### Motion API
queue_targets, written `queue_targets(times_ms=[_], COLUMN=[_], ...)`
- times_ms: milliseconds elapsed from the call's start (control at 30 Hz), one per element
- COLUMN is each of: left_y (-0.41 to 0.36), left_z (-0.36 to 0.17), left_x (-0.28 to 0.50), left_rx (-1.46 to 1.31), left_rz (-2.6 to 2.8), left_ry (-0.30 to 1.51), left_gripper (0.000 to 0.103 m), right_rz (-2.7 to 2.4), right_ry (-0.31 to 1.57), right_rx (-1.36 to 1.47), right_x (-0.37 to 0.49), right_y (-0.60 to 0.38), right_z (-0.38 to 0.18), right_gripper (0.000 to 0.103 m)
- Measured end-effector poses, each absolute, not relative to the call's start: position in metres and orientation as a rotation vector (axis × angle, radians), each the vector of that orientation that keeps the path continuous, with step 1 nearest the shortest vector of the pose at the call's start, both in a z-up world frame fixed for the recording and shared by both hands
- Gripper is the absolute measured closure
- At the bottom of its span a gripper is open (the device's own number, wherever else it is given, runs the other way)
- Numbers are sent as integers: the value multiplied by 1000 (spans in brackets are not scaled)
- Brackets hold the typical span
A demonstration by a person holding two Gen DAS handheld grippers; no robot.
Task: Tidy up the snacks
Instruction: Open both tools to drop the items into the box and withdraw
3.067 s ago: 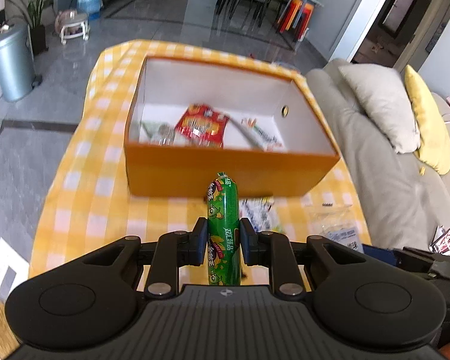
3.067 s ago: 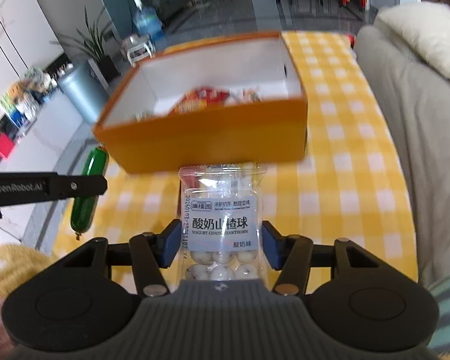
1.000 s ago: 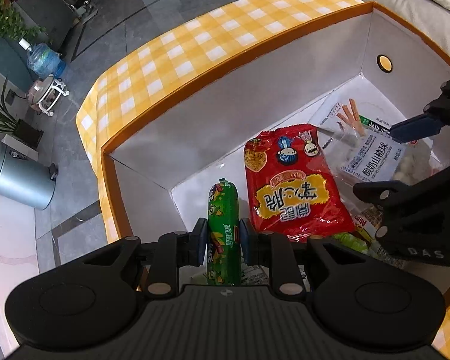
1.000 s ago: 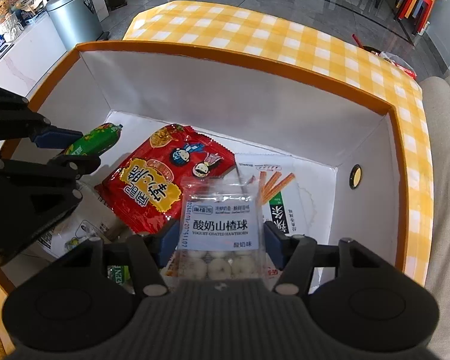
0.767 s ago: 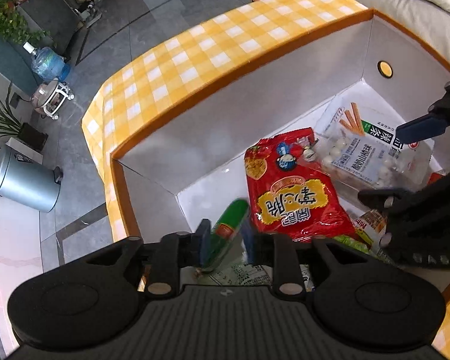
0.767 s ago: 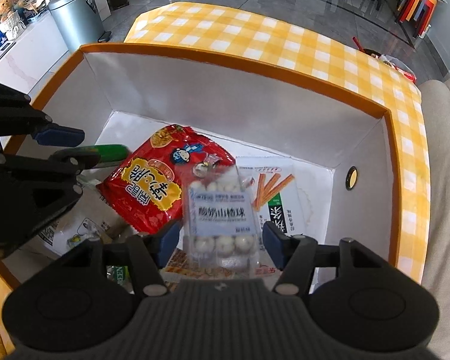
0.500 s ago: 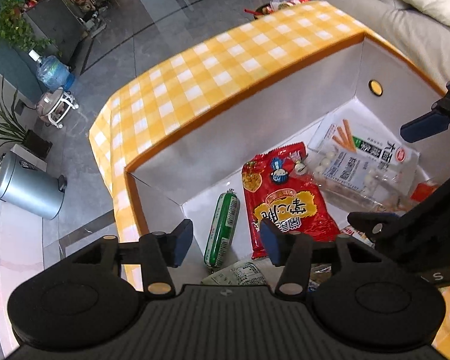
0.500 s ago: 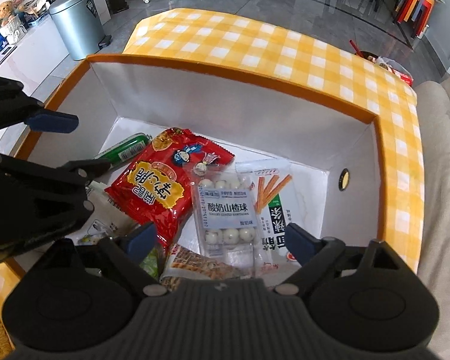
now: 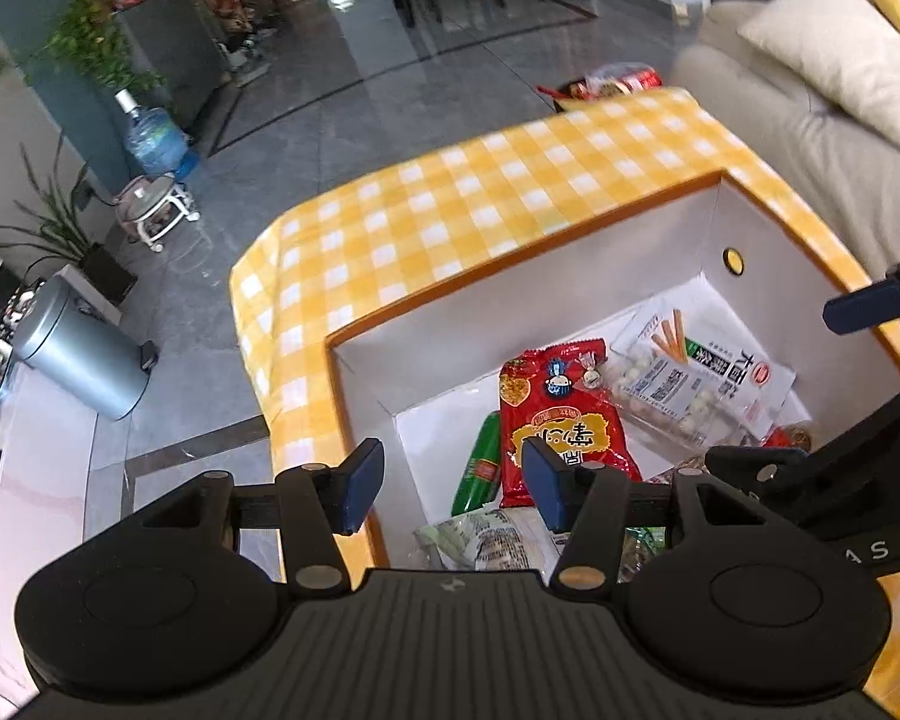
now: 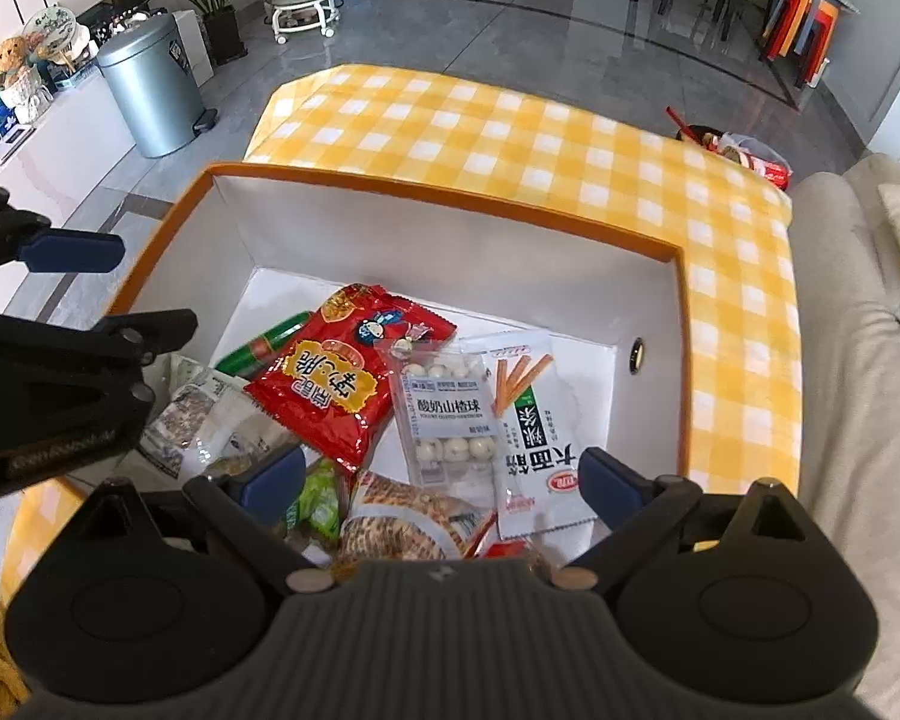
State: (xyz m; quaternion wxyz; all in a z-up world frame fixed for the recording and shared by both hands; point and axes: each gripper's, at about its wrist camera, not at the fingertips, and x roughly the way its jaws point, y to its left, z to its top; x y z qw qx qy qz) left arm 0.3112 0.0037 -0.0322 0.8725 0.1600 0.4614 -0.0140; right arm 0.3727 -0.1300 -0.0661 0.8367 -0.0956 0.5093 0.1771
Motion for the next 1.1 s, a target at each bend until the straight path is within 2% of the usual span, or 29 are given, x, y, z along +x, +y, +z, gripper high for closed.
queue_targets(times_ms=[333, 633, 833, 1100], left_y=[7, 3, 6, 10], left_z=[7, 16, 8, -19], left_x=[260, 204, 173, 149], left_rx=[199, 158, 87, 7], left_rz=[-6, 34, 18, 24], left_ry=[851, 705, 696, 781], left_gripper=[40, 40, 40, 40], right_rz=[345, 252, 220, 188], right_ry=[925, 776, 769, 745], right_rx=[-108, 34, 106, 37], right_x=[319, 261, 225, 179], right_y=[-147, -175, -189, -193], right_z=[-23, -11, -23, -42], right_gripper=[9, 9, 9, 9])
